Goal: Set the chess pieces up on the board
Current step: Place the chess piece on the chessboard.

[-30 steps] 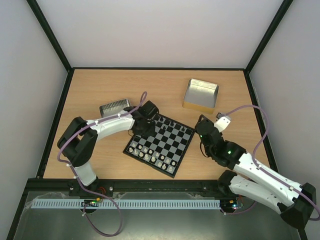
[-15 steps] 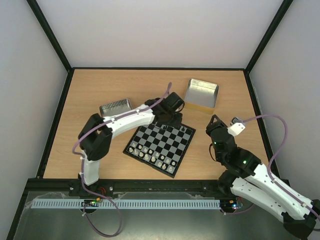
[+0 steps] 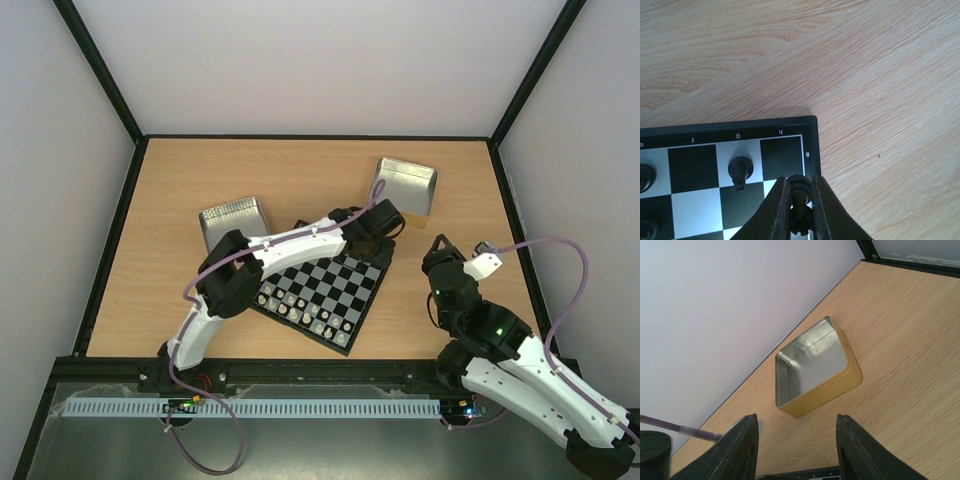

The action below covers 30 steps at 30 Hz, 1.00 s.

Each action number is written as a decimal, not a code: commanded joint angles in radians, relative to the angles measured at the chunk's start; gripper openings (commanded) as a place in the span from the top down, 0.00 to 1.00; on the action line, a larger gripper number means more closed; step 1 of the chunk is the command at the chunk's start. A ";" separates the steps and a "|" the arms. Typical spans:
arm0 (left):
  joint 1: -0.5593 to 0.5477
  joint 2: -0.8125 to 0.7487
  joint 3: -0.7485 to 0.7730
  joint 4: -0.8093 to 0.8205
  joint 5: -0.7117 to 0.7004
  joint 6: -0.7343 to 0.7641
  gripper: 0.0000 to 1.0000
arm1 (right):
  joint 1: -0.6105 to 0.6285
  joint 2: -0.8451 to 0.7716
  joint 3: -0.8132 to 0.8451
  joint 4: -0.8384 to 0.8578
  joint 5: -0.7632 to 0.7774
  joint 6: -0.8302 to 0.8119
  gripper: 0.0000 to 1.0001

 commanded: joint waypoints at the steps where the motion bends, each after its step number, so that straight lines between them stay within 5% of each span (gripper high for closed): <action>1: -0.012 0.061 0.049 -0.065 -0.072 0.011 0.90 | 0.000 -0.012 0.018 -0.043 0.062 0.029 0.58; 20: -0.014 0.153 0.105 -0.052 -0.042 0.023 0.85 | 0.002 0.004 0.011 -0.040 0.049 0.037 0.58; 30: 0.001 0.143 0.110 -0.040 0.020 0.022 0.73 | 0.001 0.010 0.013 -0.038 0.042 0.037 0.58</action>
